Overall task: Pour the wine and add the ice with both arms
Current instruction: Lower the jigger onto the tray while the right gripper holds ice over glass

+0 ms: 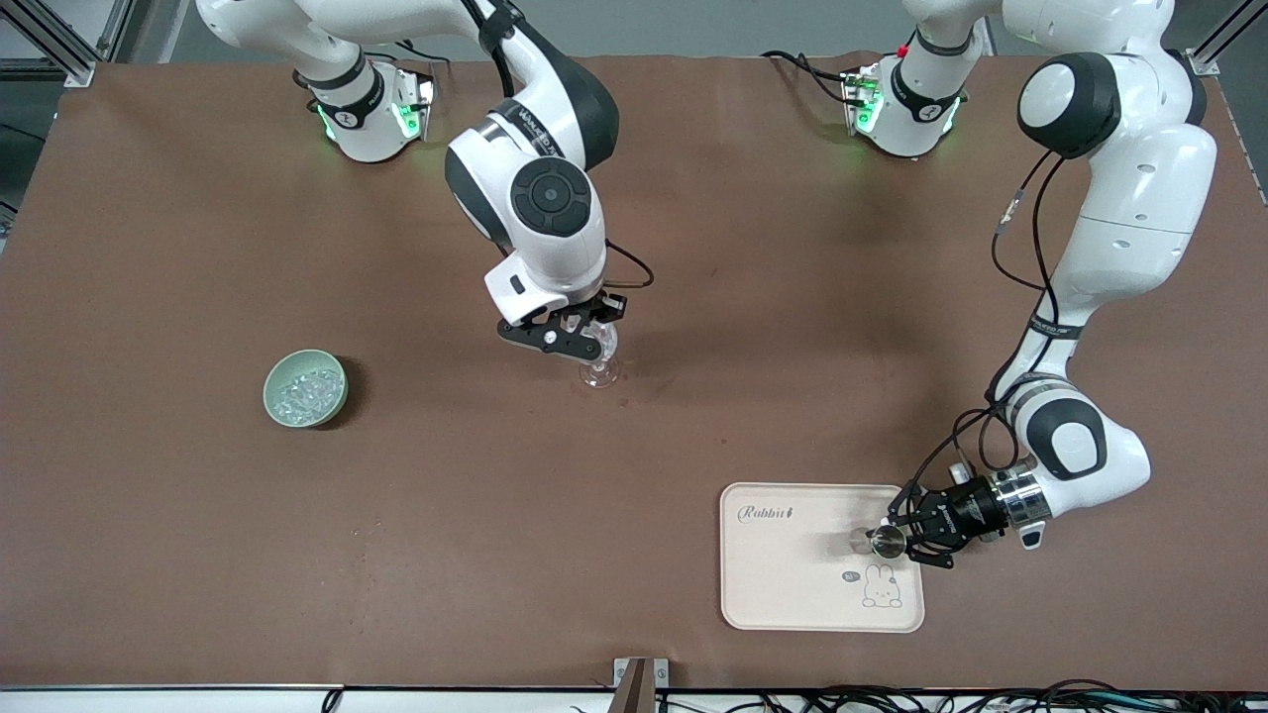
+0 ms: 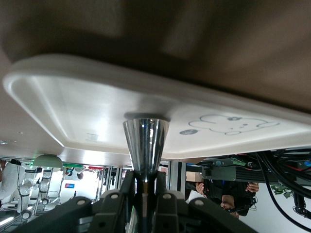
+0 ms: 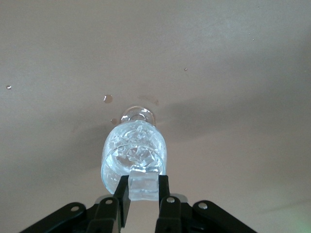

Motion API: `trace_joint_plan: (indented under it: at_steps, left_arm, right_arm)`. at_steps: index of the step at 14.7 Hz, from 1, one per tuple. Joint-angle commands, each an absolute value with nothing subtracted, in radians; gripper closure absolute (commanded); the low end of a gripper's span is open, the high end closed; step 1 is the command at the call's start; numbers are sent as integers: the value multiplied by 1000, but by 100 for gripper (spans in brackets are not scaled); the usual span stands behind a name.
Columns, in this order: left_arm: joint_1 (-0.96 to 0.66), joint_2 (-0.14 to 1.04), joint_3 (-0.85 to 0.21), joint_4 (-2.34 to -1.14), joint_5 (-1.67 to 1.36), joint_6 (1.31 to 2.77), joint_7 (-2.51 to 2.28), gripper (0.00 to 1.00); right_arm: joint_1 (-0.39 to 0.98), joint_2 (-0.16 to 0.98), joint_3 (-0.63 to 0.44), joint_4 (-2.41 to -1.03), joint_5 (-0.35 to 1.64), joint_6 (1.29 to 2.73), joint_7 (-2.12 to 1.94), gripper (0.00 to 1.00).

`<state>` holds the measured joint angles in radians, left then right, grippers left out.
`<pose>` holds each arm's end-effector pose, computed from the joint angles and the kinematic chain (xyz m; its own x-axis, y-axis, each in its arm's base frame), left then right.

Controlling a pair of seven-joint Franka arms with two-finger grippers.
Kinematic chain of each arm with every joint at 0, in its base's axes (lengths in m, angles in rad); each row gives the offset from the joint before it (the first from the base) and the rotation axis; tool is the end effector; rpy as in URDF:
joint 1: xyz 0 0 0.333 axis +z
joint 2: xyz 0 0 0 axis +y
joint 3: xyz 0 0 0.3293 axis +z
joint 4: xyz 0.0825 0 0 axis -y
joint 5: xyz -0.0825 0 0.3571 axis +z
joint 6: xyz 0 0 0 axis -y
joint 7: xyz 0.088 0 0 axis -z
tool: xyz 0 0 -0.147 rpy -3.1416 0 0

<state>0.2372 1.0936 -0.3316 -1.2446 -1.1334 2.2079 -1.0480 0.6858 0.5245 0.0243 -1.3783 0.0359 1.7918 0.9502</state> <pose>0.7519 -0.0615 0.1365 -0.1820 0.3767 -0.9083 0.9433 0.3275 -0.0532 0.5085 0.4393 0.3827 0.9624 -0.2517 -0.1020 -0.2462 -0.9671 0.0634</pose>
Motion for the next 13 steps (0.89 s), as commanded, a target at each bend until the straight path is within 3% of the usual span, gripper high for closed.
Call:
trace_joint_plan:
  at_steps: [1,3,4,5,6,9,11,13]
  left_arm:
    - [238,1100,-331,-1238,-1160,2212,-1013,81]
    - [256,1100,-331,-1243,-1154,2204,-944,64]
    - [267,1100,-331,-1244,-1154,2203,-921,47]
    - [267,1094,-331,-1247,-1151,2198,-916,19]
    - [267,1083,-327,-1249,-1131,2191,-913,0]
    - [320,1049,-325,-1247,-917,2122,-914,0]
    - [356,988,-334,-1241,-621,2053,-914,0]
    - [354,883,-337,-1241,-397,1999,-914,0]
  right_arm:
    - [699,526,29,-1364,57,1787,968,100]
    - [699,543,29,-1364,63,1789,968,99]
    - [699,551,29,-1362,63,1789,968,99]
    - [699,551,29,-1362,66,1789,968,98]
    - [699,551,29,-1364,72,1787,968,98]
    - [703,554,29,-1364,78,1789,966,94]
    - [703,555,29,-1362,87,1789,963,83]
    - [703,555,29,-1362,87,1787,960,60]
